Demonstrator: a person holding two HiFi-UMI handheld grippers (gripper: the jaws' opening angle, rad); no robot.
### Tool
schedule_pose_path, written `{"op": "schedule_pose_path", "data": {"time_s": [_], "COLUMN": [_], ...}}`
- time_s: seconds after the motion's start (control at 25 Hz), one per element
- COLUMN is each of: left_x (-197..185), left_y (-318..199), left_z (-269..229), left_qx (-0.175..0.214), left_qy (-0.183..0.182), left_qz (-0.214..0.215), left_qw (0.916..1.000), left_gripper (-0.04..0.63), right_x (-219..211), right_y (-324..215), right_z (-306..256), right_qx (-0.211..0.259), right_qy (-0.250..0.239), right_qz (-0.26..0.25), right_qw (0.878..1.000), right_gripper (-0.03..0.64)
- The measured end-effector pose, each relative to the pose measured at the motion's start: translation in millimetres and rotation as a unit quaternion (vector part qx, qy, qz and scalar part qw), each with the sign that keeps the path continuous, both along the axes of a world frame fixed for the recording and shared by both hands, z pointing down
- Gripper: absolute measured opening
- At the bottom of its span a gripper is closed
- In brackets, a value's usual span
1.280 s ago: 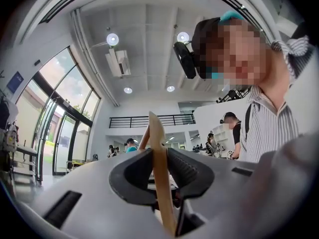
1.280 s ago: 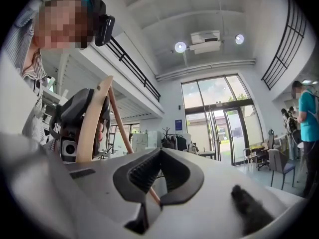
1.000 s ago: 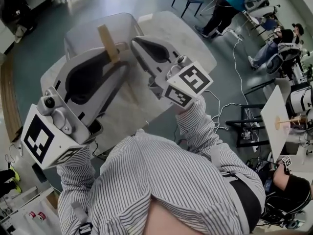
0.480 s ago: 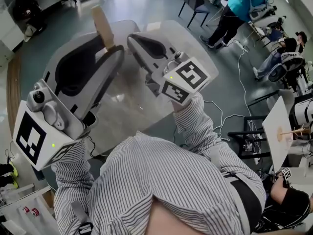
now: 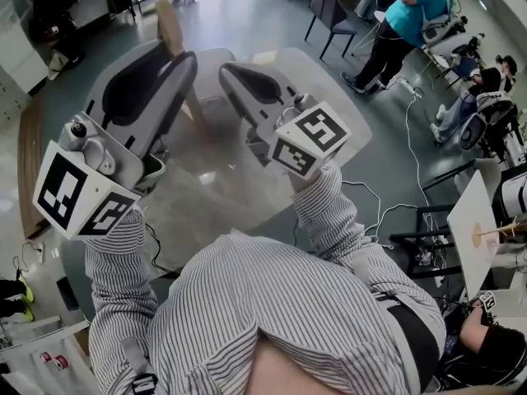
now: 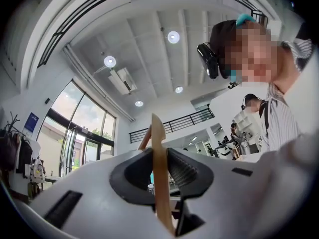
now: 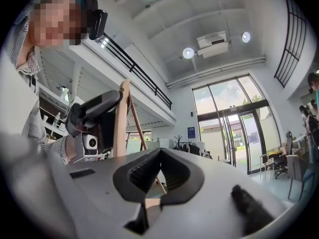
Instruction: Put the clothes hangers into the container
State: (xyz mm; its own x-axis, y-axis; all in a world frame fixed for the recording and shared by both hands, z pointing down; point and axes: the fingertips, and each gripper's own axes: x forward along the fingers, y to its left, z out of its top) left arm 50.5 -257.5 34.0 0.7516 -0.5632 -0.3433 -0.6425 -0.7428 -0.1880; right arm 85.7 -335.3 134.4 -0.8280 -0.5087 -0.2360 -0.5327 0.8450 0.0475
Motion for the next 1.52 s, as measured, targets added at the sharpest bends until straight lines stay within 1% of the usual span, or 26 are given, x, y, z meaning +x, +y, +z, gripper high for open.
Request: {"op": "schedule_pose_path", "data": {"time_s": [0.16, 0.4, 0.6, 0.84, 0.96, 1.08, 1.2, 1.36, 1.52], "left_x": [-15, -45, -54, -64, -70, -84, -96, -105, -110], "left_y": [-30, -80, -109, -141, -159, -174, -182, -192, -203], "left_z": [10, 29, 45, 64, 75, 82, 84, 95, 109], "left_qx": [-0.013, -0.031, -0.058, -0.087, -0.107, -0.133, -0.141, -0.141, -0.153], "left_qy": [0.027, 0.041, 0.055, 0.080, 0.095, 0.117, 0.131, 0.134, 0.131], "left_qz": [-0.024, -0.083, -0.106, -0.128, -0.143, -0.167, -0.178, -0.198, -0.212], "left_qw": [0.9992, 0.9952, 0.9911, 0.9846, 0.9793, 0.9699, 0.9651, 0.9607, 0.9562], "left_gripper": [0.095, 0.094, 0.095, 0.094, 0.094, 0.094, 0.094, 0.094, 0.094], "right_x": [-3, -7, -3, -1, -1, 0, 0, 4, 5], "right_y": [-8, -36, -50, -65, -71, -76, -80, -86, -93], "right_z": [5, 31, 50, 66, 72, 78, 79, 85, 89], "right_qx": [-0.004, -0.041, -0.069, -0.090, -0.102, -0.112, -0.116, -0.120, -0.130], "right_qy": [0.000, 0.010, 0.011, 0.016, 0.015, 0.016, 0.016, 0.016, 0.016], "right_qz": [0.001, 0.011, 0.011, 0.012, 0.010, 0.009, 0.012, 0.016, 0.016], "right_qw": [1.000, 0.999, 0.997, 0.996, 0.995, 0.994, 0.993, 0.992, 0.991], "right_gripper": [0.015, 0.014, 0.014, 0.014, 0.015, 0.014, 0.015, 0.015, 0.014]}}
